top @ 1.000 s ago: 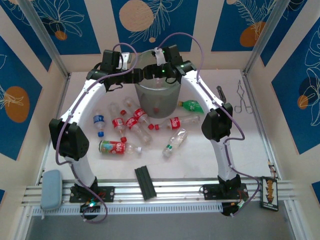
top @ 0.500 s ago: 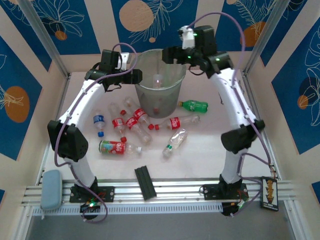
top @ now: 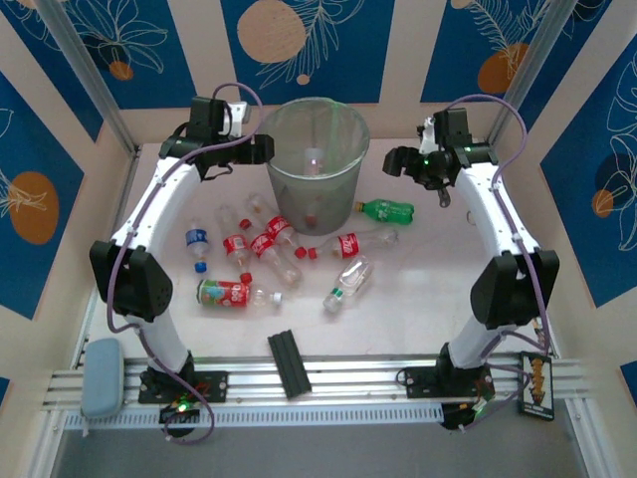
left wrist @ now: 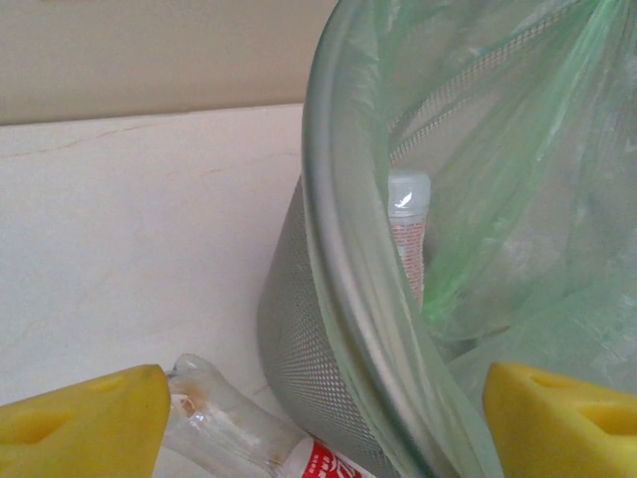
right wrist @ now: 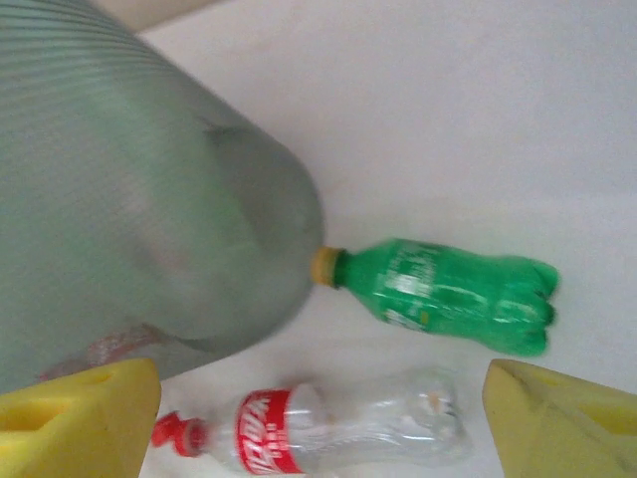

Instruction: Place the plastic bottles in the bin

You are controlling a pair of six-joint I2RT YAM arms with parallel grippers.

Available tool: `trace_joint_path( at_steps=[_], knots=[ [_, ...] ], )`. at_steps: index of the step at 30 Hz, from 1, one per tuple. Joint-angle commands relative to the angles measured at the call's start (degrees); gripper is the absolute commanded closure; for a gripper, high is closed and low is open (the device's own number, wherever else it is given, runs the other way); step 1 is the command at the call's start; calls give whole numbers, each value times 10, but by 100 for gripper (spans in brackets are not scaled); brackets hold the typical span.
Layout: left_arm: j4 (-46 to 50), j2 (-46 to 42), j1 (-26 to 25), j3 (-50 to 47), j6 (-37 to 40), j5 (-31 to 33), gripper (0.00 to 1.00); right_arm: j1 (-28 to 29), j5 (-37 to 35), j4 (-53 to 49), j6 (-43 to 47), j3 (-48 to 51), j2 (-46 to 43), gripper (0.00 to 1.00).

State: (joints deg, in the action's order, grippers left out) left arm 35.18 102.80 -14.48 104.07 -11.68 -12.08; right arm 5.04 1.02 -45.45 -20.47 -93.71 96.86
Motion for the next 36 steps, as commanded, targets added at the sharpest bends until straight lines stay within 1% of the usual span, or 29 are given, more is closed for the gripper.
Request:
trace_joint_path(
  at_steps=[1,4,7,10,13,15,18,20,25,30,33,36],
  knots=[
    [11,2,4,33,23,-10,18,-2,-29,-1,13,-1,37,13],
    [25,18,4,57,18,-25,19,4,-67,-2,24,-10,83,7],
    [22,20,4,51,17,-26,19,18,-94,1,60,-16,117,1],
    [18,18,4,39,18,-28,19,23,-118,12,110,-21,151,1],
    [11,17,4,27,11,-31,19,24,-112,2,158,-30,175,1],
    [8,17,4,23,6,-32,19,33,-104,12,204,-19,177,1],
    [8,19,4,22,4,-29,19,55,-117,57,290,19,172,1],
    [8,19,3,22,3,-27,19,62,-105,82,329,36,171,1],
    [11,18,3,23,4,-24,19,51,-68,55,348,2,202,1],
    [11,19,4,23,2,-24,19,45,-68,17,365,-39,242,1],
    [9,20,3,22,-1,-25,19,44,-79,5,345,-45,258,1],
    [10,21,2,23,1,-20,19,41,-73,-5,322,-42,264,1]
  ],
)
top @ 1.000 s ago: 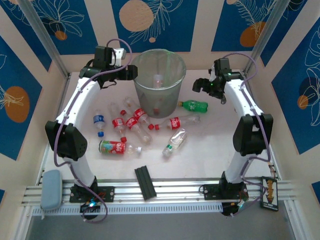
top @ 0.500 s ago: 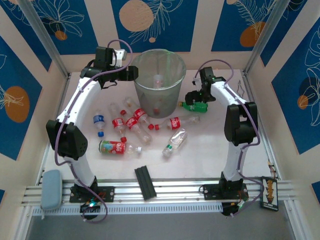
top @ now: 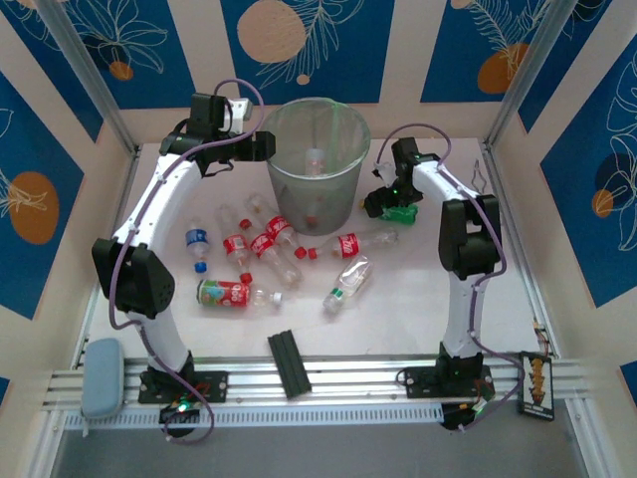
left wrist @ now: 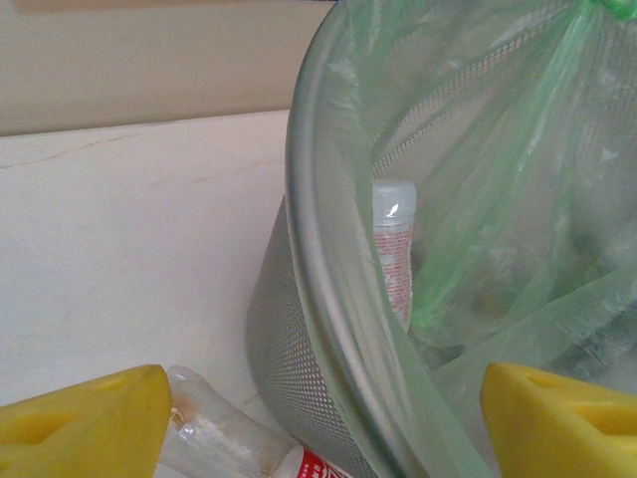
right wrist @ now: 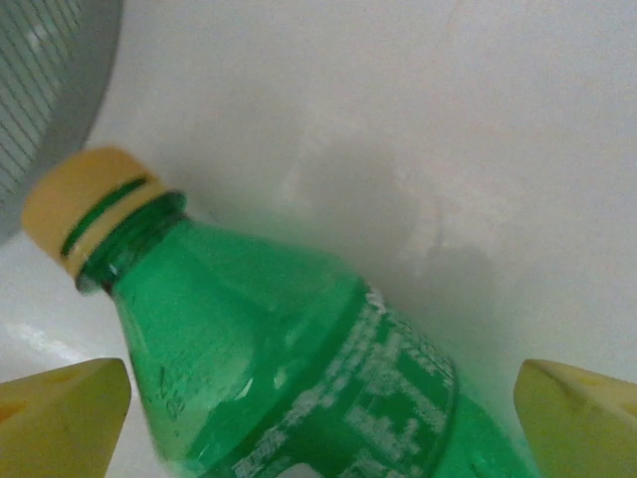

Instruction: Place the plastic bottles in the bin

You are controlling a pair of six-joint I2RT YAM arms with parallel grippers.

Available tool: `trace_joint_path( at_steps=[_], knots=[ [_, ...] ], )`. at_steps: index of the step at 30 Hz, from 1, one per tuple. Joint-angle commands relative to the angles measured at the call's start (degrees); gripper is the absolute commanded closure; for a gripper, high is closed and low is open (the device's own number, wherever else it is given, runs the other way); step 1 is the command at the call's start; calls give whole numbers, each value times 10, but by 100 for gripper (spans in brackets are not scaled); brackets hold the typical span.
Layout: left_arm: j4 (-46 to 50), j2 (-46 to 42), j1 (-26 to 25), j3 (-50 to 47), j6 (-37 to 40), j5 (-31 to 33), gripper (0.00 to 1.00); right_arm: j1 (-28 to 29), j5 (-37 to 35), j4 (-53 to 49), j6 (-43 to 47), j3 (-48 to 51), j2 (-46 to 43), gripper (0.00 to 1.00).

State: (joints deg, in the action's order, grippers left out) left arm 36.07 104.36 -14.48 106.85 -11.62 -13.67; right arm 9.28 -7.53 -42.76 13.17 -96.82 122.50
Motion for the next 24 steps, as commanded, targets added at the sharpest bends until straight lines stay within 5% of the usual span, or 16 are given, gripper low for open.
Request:
trace_joint_path(
  at_steps=[1,15,24],
  knots=[
    [1,5,2,-5,2,-3,19,-1,13,-32,-21,-9,8,1],
    [-4,1,2,-11,-2,-3,18,-3,0,-40,-85,-8,23,22],
    [-6,-1,2,-13,1,6,18,-28,1,-34,-126,6,-41,34]
  ],
)
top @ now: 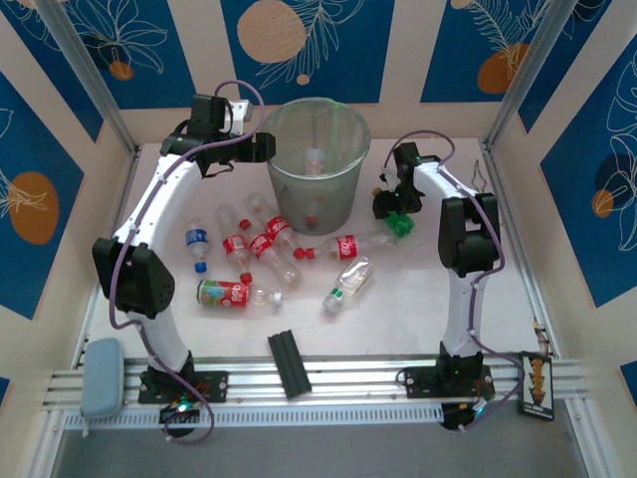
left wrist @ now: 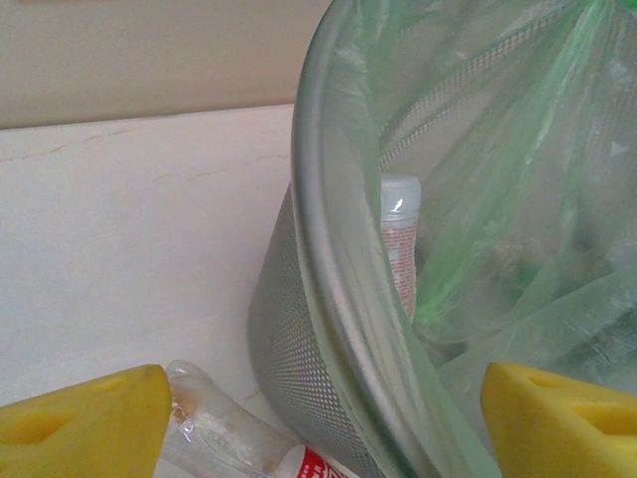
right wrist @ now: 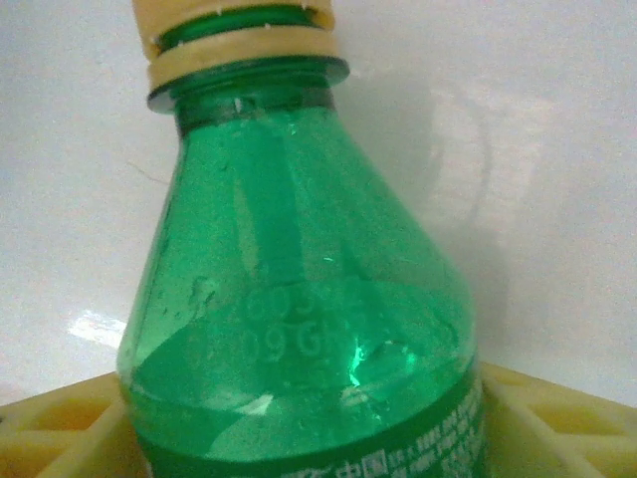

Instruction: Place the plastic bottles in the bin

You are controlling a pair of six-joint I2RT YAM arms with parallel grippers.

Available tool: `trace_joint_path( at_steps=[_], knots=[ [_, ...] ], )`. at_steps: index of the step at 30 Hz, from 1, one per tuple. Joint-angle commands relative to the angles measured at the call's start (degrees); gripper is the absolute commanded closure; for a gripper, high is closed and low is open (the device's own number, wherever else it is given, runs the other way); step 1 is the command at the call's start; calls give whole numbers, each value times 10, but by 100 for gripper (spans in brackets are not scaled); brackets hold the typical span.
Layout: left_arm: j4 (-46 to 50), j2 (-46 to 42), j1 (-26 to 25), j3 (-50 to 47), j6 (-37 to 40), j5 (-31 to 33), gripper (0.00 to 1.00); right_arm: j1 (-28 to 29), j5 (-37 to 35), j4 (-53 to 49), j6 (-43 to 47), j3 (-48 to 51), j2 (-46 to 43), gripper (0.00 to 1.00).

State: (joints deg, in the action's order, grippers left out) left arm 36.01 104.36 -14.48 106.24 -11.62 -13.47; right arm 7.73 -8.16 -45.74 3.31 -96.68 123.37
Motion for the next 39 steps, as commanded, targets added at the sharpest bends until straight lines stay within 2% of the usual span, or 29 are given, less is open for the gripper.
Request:
trace_joint_path(
  at_steps=[1,11,16,19,24,34,39],
  knots=[
    [-5,-1,1,-8,1,4,18,-15,11,-5,-34,5,-63,34],
    [-12,-3,1,-14,2,3,19,-14,35,-10,-76,-4,-233,36],
    [-13,-4,0,-15,5,3,19,45,4,-16,-73,-43,-309,37],
    [-14,-7,-3,-17,6,4,20,90,-11,-23,-72,-93,-321,38],
    [-21,-12,-4,-27,6,6,21,172,-35,-63,-41,-220,-255,38],
    [-36,-25,-8,-40,-6,7,21,207,-21,-182,-42,-531,-25,38],
    [-39,-27,-8,-39,-10,4,21,205,-17,-182,-41,-534,13,38]
  ],
)
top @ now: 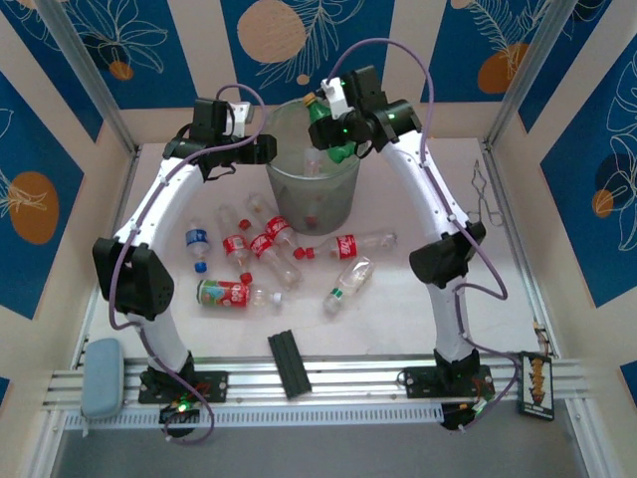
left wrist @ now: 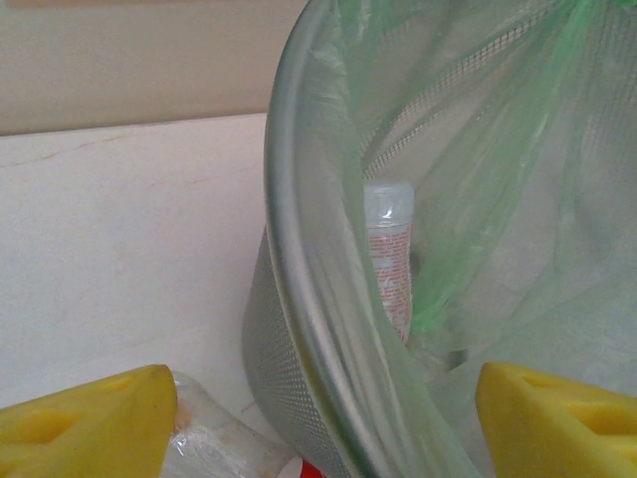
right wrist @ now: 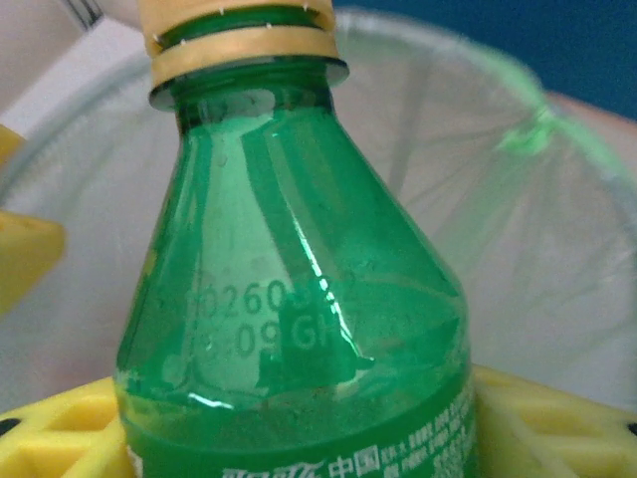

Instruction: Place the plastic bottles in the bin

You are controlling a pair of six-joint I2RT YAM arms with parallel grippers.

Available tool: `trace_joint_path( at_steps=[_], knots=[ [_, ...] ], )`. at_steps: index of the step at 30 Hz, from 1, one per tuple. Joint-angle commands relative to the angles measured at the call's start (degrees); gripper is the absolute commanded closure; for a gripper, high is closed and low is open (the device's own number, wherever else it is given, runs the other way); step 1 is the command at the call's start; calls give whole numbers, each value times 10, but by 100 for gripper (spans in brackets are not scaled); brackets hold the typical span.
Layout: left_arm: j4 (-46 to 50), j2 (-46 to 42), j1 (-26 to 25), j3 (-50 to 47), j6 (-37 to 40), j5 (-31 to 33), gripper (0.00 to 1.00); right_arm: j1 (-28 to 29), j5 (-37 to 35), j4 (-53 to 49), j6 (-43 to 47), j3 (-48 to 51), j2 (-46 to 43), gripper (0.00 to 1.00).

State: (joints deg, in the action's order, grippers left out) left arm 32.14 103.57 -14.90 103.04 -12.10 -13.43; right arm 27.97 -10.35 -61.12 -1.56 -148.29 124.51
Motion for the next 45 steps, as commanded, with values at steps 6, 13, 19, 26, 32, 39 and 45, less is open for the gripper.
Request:
trace_joint_path(
  at_steps=[6,13,19,26,32,39,45],
  knots=[
    [-9,-19,-5,-10,-15,-1,21,-4,19,-4,0,46,17,38],
    [-17,-14,-9,-10,-25,-1,21,-11,19,0,-8,63,58,36],
    [-23,-8,-12,-9,-28,3,21,-14,-18,12,6,74,89,25],
    [-23,-1,-12,-7,-27,9,21,-15,-25,19,6,83,96,15],
    [-23,2,-12,-7,-28,9,21,-13,-16,21,10,76,88,14],
    [-24,3,-14,-5,-31,7,21,-5,51,31,10,66,12,14],
    [-27,2,-15,-4,-33,6,21,1,92,44,16,70,-83,13]
  ],
)
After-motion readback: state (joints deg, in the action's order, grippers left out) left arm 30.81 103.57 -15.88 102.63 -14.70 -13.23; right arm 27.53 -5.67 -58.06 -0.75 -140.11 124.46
